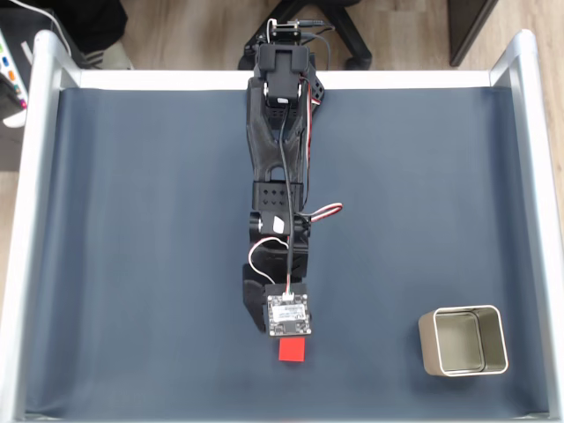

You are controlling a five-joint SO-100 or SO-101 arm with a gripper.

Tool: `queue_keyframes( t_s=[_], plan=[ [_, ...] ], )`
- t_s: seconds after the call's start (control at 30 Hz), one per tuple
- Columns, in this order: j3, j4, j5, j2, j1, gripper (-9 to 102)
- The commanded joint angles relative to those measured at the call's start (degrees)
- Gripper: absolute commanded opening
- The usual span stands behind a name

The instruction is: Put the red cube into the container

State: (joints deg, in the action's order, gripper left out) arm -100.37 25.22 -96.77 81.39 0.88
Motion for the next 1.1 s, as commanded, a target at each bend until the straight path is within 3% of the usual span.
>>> queue_keyframes(
  t_s=[0.0, 0.53, 1.07],
  plan=[
    [3.8, 0.1, 0.5, -0.4, 0.3, 26],
    [8.2, -1.8, 2.3, -6.9, 1.8, 26],
    [8.0, 1.1, 1.2, 0.8, 0.2, 27]
  ],
)
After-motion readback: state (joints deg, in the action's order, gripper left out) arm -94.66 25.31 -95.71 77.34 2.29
